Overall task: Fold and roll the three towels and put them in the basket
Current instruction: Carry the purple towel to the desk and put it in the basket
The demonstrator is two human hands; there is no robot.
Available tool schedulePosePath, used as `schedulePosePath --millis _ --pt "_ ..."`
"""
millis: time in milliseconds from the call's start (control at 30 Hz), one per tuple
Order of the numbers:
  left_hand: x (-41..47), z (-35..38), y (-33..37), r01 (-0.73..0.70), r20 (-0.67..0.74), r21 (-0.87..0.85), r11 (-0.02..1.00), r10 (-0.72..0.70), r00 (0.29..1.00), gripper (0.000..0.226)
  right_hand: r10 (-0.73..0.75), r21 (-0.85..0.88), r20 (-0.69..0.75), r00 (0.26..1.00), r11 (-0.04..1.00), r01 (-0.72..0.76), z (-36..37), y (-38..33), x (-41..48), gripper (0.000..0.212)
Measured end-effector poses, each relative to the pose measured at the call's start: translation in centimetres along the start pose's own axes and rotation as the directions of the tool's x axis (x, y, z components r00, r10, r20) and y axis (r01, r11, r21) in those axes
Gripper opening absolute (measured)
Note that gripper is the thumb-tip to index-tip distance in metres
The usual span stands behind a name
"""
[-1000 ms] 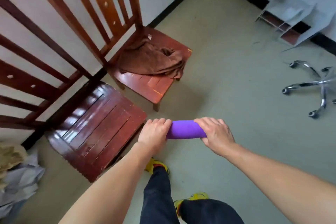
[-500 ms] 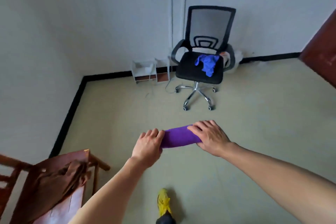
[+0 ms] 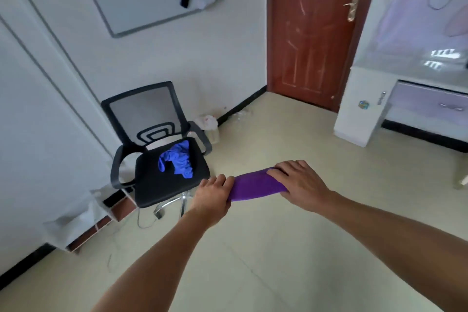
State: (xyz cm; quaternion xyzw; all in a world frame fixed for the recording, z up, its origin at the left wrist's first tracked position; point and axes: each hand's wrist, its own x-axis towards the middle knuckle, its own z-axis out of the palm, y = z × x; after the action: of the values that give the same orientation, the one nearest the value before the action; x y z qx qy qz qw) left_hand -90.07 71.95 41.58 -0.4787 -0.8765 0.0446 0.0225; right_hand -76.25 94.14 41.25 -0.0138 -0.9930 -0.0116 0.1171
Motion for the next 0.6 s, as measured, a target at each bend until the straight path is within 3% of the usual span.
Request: schedulePosePath --millis 167,367,600 --pt "13.8 -1.7 4.4 -0.241 -0.039 0.012 0.971 0.241 0.97 0.049 0.214 -0.077 -0.046 0.976 0.973 -0.217 -1.0 10.4 -0.8 0.051" --pt "29.4 -2.6 12.6 -0.431 -0.089 0.036 0.902 0.432 0.897 0.052 0.364 -0.11 -0.079 0.928 0.922 -0.371 0.3 24.7 -2.1 0.055" --pt "46.0 -5.3 21.2 -0.5 -0.162 0.019 0.866 0.496 0.853 0.047 0.432 -0.169 -0.123 0.894 0.878 -0.447 -0.8 41.9 -0.6 0.054"
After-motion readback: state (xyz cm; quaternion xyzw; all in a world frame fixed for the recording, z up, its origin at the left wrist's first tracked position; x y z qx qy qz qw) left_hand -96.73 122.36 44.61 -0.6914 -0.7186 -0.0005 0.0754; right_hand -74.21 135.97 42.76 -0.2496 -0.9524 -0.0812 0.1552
